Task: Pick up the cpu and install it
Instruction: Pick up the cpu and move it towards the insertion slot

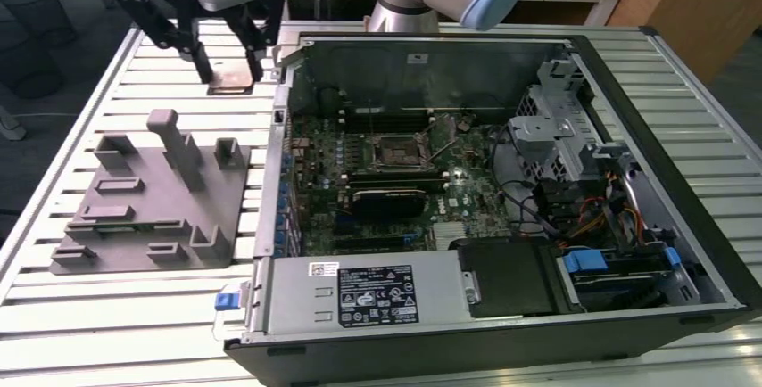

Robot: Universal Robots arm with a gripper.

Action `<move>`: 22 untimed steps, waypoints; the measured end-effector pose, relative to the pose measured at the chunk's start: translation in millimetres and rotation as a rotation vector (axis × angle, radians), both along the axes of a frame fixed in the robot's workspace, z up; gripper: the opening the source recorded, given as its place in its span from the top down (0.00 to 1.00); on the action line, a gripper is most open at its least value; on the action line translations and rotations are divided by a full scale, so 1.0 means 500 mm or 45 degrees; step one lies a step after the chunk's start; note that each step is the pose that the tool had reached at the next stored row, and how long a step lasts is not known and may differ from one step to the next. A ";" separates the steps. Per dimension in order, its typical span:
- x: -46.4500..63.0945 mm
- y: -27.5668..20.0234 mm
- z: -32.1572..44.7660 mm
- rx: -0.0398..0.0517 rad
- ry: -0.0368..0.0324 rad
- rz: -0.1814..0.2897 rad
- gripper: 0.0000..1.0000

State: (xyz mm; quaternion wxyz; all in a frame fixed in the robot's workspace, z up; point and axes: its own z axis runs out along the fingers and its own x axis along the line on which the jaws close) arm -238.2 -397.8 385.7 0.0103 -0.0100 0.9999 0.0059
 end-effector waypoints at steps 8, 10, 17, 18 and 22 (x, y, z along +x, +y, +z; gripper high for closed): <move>0.073 0.0004 0.000 0.000 0.0011 0.000 0.47; 0.091 0.0005 0.000 0.000 0.0015 0.000 0.47; 0.155 0.0008 0.000 0.000 0.0030 0.000 0.47; 0.163 0.0009 0.000 0.000 0.0033 0.000 0.47; 0.200 0.0011 0.000 0.000 0.0041 0.000 0.47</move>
